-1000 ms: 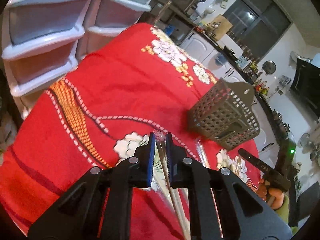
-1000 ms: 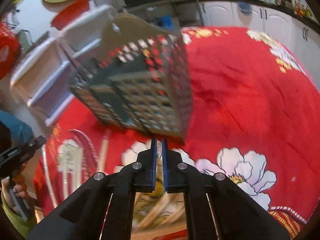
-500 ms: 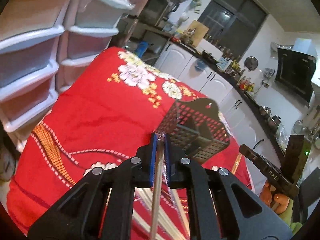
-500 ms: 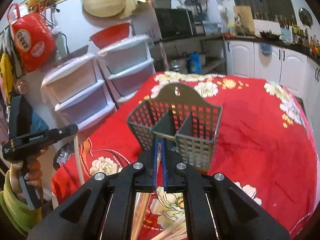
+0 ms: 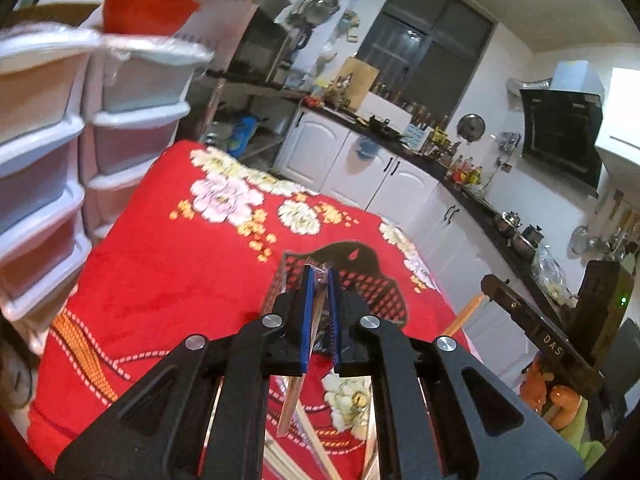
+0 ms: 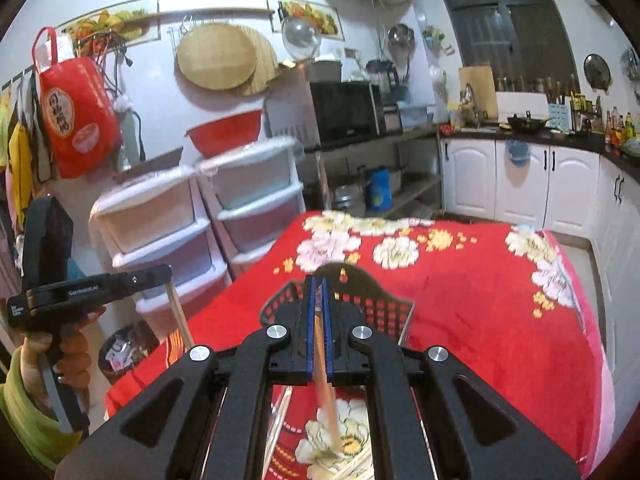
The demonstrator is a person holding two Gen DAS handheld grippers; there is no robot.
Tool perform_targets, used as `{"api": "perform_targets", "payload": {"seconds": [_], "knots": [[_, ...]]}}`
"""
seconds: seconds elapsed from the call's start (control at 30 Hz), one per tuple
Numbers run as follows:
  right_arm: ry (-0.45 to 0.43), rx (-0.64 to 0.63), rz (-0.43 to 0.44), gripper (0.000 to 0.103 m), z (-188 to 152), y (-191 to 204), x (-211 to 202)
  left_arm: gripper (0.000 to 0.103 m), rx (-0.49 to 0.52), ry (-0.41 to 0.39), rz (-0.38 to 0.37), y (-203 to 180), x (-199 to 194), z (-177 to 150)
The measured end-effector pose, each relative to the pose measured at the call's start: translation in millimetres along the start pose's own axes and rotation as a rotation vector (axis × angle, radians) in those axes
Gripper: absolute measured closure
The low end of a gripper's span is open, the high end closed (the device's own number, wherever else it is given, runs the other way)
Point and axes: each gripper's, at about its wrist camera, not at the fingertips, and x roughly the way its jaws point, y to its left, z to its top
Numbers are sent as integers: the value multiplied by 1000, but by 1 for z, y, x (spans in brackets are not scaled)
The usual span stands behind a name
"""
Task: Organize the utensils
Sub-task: 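Lift the held chopstick with the left tool over the grey caddy while the right tool carries its chopstick there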
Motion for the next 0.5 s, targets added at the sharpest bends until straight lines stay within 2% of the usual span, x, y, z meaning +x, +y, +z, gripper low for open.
{"api": "perform_targets", "payload": {"seconds": [0.2,0.5], "knots": [[-71,-19,-20,99,28,-1,-9,101,60,-49,-25,-29,-1,27],[-131,-14,-24,100,65,-6,-1,101,145,-92,-36,-66,8,62]]}}
